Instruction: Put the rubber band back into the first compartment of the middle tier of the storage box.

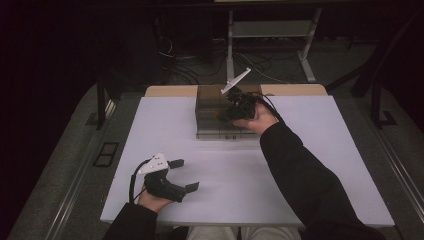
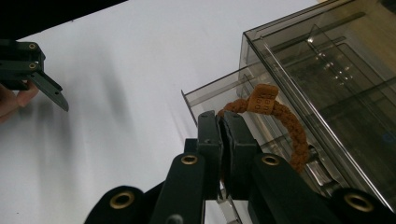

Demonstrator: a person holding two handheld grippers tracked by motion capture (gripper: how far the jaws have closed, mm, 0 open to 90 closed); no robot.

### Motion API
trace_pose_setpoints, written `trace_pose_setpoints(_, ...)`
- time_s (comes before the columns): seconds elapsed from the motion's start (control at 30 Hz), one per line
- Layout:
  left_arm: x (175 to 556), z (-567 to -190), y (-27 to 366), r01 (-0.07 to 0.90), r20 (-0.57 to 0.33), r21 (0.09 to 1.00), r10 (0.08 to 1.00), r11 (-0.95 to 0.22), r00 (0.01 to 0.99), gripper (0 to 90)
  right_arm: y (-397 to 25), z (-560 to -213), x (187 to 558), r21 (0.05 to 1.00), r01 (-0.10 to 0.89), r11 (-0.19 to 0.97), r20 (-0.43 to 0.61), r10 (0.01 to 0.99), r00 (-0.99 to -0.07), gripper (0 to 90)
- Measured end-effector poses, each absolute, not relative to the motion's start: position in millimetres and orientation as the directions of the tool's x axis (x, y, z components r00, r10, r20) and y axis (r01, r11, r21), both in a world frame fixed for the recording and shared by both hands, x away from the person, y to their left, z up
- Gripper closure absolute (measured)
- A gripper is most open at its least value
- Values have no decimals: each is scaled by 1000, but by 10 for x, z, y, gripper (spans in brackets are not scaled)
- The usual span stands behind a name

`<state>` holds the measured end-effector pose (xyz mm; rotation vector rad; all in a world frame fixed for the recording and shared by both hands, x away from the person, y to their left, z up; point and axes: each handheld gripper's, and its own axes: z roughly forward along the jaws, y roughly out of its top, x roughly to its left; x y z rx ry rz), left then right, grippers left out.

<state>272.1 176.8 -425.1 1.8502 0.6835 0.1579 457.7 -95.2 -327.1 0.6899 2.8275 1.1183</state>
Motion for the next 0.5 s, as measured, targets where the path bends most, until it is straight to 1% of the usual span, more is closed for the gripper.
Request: trace_pose_setpoints(0.5,2717,-4247,1762,375,-215,900,524,-220,824,0,-769,-3420,4613,657,386,647,147,392,-908,854)
